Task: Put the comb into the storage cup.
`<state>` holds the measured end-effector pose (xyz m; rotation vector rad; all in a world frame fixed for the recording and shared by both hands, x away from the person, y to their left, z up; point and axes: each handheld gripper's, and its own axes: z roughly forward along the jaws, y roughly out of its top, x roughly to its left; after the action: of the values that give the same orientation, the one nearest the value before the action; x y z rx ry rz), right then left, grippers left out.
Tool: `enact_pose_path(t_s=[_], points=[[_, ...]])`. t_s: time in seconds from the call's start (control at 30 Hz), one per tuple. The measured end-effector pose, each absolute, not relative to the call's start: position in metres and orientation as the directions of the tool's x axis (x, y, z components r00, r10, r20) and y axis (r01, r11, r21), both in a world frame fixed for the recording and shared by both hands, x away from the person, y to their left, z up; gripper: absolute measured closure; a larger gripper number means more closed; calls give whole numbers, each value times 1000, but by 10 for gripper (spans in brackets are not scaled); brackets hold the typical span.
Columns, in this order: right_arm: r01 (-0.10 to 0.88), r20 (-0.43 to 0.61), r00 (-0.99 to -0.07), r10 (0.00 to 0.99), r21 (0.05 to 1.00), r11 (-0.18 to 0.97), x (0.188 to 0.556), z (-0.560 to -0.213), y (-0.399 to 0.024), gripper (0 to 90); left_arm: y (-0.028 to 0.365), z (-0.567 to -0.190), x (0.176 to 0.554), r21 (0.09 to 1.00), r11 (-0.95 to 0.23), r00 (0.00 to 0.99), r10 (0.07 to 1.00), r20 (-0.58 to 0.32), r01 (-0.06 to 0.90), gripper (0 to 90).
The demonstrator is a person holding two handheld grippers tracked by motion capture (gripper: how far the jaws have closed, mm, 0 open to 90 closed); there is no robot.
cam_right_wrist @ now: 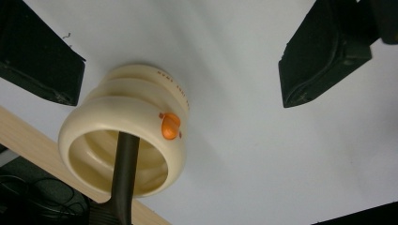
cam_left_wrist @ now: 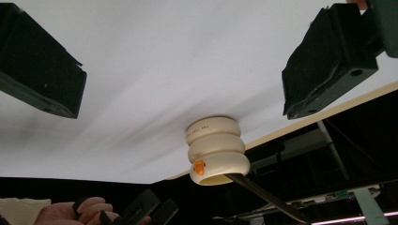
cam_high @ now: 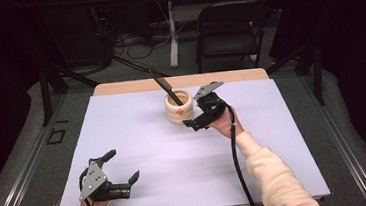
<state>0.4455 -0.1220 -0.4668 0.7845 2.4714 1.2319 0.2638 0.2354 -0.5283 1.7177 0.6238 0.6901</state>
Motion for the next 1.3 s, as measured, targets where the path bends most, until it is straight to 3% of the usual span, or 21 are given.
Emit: enact_pose_path(t_s=[1.3], points=[[341, -12, -796, 605, 817, 465, 363, -476, -188, 0, 233, -529, 266, 968, -243, 698, 704, 134, 59, 1]])
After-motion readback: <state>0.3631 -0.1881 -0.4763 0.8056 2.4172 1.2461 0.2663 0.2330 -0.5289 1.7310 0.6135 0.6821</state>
